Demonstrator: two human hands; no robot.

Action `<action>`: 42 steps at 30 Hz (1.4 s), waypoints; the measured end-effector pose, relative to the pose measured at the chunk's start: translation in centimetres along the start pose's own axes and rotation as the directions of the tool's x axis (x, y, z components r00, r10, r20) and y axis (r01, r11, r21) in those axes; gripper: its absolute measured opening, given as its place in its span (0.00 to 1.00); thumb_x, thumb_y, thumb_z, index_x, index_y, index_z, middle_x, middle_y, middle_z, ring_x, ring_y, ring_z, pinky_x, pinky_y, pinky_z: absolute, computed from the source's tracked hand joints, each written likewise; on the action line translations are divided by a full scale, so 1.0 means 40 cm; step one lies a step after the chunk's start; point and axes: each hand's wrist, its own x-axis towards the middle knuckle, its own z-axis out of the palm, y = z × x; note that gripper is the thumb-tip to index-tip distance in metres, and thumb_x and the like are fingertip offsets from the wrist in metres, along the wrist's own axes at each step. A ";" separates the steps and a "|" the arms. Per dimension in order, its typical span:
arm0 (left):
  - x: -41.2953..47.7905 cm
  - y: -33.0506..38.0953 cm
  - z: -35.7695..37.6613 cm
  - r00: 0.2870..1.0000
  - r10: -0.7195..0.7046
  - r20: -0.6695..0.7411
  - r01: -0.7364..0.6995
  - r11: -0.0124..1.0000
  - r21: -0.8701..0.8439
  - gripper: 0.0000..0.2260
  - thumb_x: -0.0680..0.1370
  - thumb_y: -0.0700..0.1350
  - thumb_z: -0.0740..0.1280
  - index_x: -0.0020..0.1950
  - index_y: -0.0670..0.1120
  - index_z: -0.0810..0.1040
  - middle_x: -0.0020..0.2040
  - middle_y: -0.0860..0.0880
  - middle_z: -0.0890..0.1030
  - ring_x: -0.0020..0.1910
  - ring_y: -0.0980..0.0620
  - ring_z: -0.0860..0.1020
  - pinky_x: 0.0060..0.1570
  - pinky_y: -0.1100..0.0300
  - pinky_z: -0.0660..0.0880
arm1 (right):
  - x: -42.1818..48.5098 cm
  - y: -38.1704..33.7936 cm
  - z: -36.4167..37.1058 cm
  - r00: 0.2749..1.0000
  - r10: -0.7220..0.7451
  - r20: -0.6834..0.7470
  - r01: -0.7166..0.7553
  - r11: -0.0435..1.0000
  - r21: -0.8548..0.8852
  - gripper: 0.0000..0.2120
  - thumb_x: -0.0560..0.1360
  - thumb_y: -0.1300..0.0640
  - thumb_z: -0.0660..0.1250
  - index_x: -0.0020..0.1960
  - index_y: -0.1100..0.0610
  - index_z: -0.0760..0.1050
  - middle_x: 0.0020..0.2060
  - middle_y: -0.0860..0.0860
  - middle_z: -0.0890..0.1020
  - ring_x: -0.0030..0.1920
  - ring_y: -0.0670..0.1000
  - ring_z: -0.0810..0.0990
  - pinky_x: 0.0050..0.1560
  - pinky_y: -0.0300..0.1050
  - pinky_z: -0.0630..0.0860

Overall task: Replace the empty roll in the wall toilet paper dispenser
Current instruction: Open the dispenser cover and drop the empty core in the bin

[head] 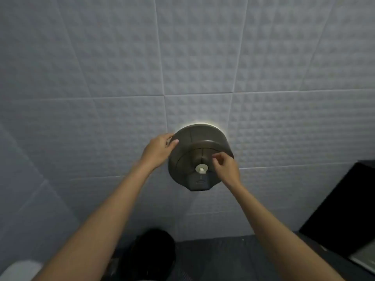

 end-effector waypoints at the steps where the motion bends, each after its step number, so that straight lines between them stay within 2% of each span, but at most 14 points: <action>1: 0.002 -0.004 0.011 1.000 -0.011 0.016 0.011 1.000 0.008 0.22 0.80 0.53 0.61 0.71 0.44 0.70 0.68 0.42 0.75 0.63 0.43 0.76 0.62 0.51 0.73 | -0.001 0.016 0.015 0.999 0.040 0.013 -0.040 0.999 -0.006 0.10 0.76 0.54 0.64 0.54 0.56 0.79 0.50 0.53 0.84 0.52 0.53 0.81 0.48 0.44 0.74; 5: 0.017 -0.028 0.057 0.995 -0.060 0.076 0.058 0.998 0.027 0.27 0.80 0.52 0.62 0.76 0.44 0.62 0.73 0.41 0.68 0.70 0.43 0.69 0.68 0.53 0.66 | -0.001 0.068 0.080 0.975 0.184 0.126 -0.181 0.983 -0.030 0.12 0.76 0.52 0.64 0.50 0.59 0.81 0.47 0.56 0.84 0.52 0.56 0.81 0.49 0.46 0.74; 7: 0.032 -0.045 0.083 0.992 -0.081 0.096 0.078 0.997 0.027 0.28 0.80 0.52 0.62 0.77 0.45 0.60 0.74 0.42 0.67 0.71 0.43 0.68 0.70 0.53 0.65 | 0.011 0.087 0.107 0.957 0.242 0.159 -0.240 0.970 -0.028 0.13 0.76 0.48 0.65 0.41 0.56 0.79 0.39 0.55 0.82 0.46 0.57 0.81 0.46 0.47 0.75; 9: 0.041 -0.051 0.103 0.989 -0.100 0.109 0.098 0.995 0.020 0.28 0.80 0.50 0.63 0.77 0.46 0.59 0.73 0.41 0.68 0.70 0.41 0.69 0.68 0.53 0.66 | 0.020 0.103 0.134 0.940 0.290 0.179 -0.293 0.956 -0.010 0.17 0.75 0.45 0.65 0.34 0.55 0.76 0.35 0.54 0.81 0.41 0.58 0.81 0.46 0.51 0.77; 12: 0.052 -0.059 0.141 0.990 -0.095 0.103 0.093 0.995 0.023 0.27 0.79 0.49 0.64 0.77 0.47 0.60 0.69 0.40 0.72 0.65 0.40 0.72 0.64 0.53 0.68 | 0.035 0.125 0.166 0.935 0.307 0.175 -0.316 0.948 0.024 0.20 0.75 0.44 0.65 0.37 0.61 0.79 0.35 0.57 0.84 0.39 0.58 0.82 0.45 0.54 0.80; 16: 0.060 -0.076 0.160 0.995 -0.079 0.052 0.077 0.996 0.032 0.27 0.79 0.49 0.65 0.76 0.49 0.61 0.66 0.40 0.74 0.63 0.40 0.73 0.61 0.51 0.69 | 0.044 0.134 0.184 0.937 0.308 0.163 -0.330 0.936 0.126 0.12 0.75 0.48 0.67 0.42 0.57 0.80 0.34 0.51 0.83 0.35 0.50 0.82 0.45 0.50 0.81; 20: 0.061 -0.082 0.164 0.996 -0.074 0.042 0.072 0.997 0.038 0.27 0.78 0.50 0.65 0.76 0.51 0.61 0.65 0.39 0.74 0.62 0.39 0.73 0.60 0.51 0.70 | 0.042 0.131 0.189 0.947 0.302 0.111 -0.316 0.940 0.131 0.09 0.74 0.51 0.69 0.44 0.58 0.79 0.39 0.53 0.85 0.41 0.54 0.84 0.45 0.49 0.81; 23: 0.060 -0.086 0.166 0.997 -0.067 0.036 0.065 0.997 0.034 0.27 0.79 0.50 0.65 0.76 0.50 0.61 0.65 0.39 0.74 0.63 0.40 0.73 0.61 0.51 0.70 | 0.033 0.127 0.187 0.971 0.235 0.052 -0.236 0.972 0.019 0.09 0.75 0.53 0.67 0.47 0.59 0.79 0.41 0.53 0.84 0.41 0.53 0.82 0.38 0.44 0.75; 26: 0.057 -0.088 0.168 0.997 -0.071 0.039 0.070 0.997 0.030 0.27 0.79 0.51 0.64 0.76 0.51 0.61 0.66 0.40 0.74 0.65 0.41 0.72 0.62 0.51 0.69 | 0.020 0.133 0.182 0.999 0.049 0.003 -0.048 0.988 -0.150 0.07 0.76 0.54 0.66 0.48 0.58 0.76 0.41 0.51 0.82 0.37 0.50 0.77 0.35 0.40 0.68; 30: 0.054 -0.091 0.171 0.997 -0.072 0.033 0.070 0.997 0.034 0.27 0.79 0.52 0.63 0.77 0.52 0.60 0.68 0.42 0.73 0.67 0.43 0.71 0.64 0.51 0.69 | 0.018 0.154 0.182 0.983 -0.181 0.030 0.181 0.924 -0.336 0.09 0.75 0.56 0.67 0.53 0.58 0.75 0.45 0.54 0.79 0.39 0.56 0.81 0.34 0.43 0.70; 34: 0.054 -0.095 0.177 0.997 -0.068 0.020 0.067 0.997 0.037 0.27 0.79 0.52 0.63 0.77 0.52 0.59 0.68 0.41 0.73 0.67 0.43 0.71 0.64 0.49 0.70 | 0.016 0.163 0.176 0.967 -0.254 0.026 0.245 0.894 -0.374 0.10 0.76 0.55 0.66 0.55 0.59 0.75 0.44 0.56 0.81 0.38 0.57 0.82 0.34 0.45 0.73; 37: 0.052 -0.098 0.184 0.998 -0.059 0.014 0.059 0.998 0.038 0.27 0.80 0.52 0.62 0.77 0.51 0.59 0.68 0.41 0.73 0.67 0.42 0.71 0.64 0.49 0.70 | 0.015 0.174 0.165 0.965 -0.263 -0.004 0.242 0.891 -0.383 0.15 0.76 0.47 0.65 0.54 0.58 0.75 0.43 0.53 0.82 0.37 0.55 0.82 0.30 0.43 0.71; 40: 0.047 -0.102 0.205 0.997 -0.071 0.035 0.072 0.996 -0.045 0.26 0.81 0.53 0.57 0.78 0.51 0.55 0.75 0.44 0.66 0.74 0.45 0.64 0.71 0.50 0.64 | 0.019 0.155 0.126 0.920 -0.355 -0.168 0.288 0.901 -0.325 0.17 0.75 0.43 0.64 0.51 0.57 0.74 0.41 0.51 0.80 0.38 0.52 0.80 0.30 0.44 0.71; 42: 0.046 -0.100 0.225 0.991 -0.123 0.049 0.130 0.974 -0.187 0.27 0.82 0.57 0.52 0.78 0.52 0.51 0.79 0.48 0.57 0.78 0.49 0.56 0.76 0.50 0.54 | 0.039 0.125 0.089 0.832 -0.415 -0.367 0.317 0.900 -0.299 0.15 0.76 0.45 0.62 0.50 0.57 0.74 0.43 0.52 0.78 0.42 0.52 0.76 0.39 0.45 0.72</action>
